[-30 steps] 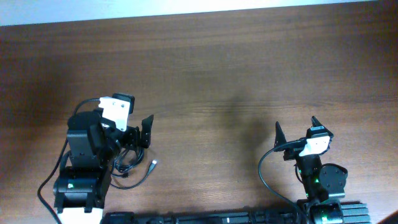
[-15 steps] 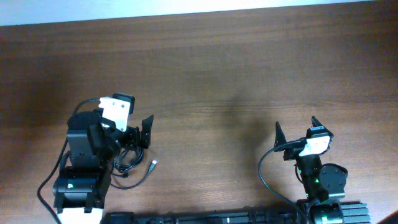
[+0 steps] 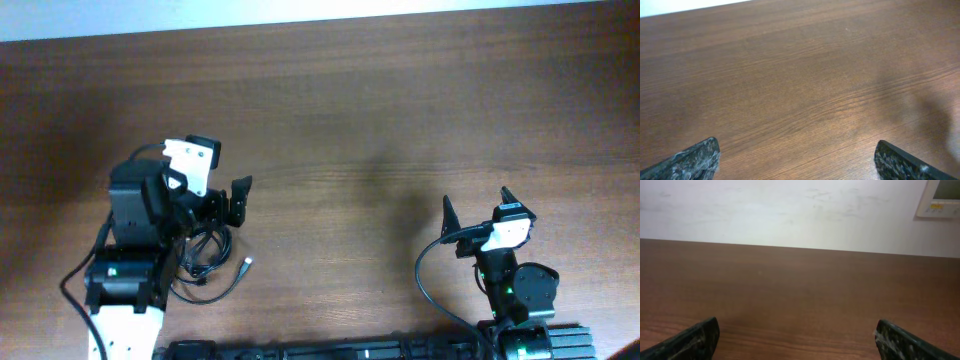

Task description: Untangle cables

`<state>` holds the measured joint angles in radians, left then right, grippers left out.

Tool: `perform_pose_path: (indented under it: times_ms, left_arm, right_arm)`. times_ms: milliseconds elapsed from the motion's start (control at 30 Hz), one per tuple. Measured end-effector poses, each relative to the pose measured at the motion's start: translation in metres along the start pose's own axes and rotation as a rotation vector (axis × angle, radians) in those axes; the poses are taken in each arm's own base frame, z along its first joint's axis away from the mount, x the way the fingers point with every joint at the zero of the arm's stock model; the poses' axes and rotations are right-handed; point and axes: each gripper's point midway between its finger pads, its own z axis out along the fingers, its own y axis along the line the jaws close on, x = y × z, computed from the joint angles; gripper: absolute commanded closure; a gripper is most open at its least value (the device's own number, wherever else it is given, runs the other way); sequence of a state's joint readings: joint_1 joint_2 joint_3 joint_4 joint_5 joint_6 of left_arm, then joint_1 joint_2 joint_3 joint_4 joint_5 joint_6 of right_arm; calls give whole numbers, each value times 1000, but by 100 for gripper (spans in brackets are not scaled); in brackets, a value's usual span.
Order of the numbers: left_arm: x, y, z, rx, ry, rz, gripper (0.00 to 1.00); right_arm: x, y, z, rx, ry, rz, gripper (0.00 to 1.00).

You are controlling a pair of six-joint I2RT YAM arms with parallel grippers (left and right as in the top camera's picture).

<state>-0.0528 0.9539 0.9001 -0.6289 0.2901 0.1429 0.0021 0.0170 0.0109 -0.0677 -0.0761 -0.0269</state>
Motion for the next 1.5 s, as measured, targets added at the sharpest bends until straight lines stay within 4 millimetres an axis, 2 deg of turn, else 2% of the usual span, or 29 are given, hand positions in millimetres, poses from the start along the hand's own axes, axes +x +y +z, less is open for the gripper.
perform_pose_path:
  times_ms: [200, 1033, 1200, 1500]
  left_arm:
    - [0, 0, 6, 17, 21, -7, 1]
    - [2, -1, 7, 20, 34, 40, 1]
    - [6, 0, 13, 29, 59, 40, 1]
    - [11, -18, 33, 174, 85, 56, 2]
  right_arm:
    - [0, 0, 0, 0, 0, 0, 1]
    - [0, 0, 0, 0, 0, 0, 1]
    - [0, 0, 0, 0, 0, 1, 1]
    - [0, 0, 0, 0, 0, 1, 2]
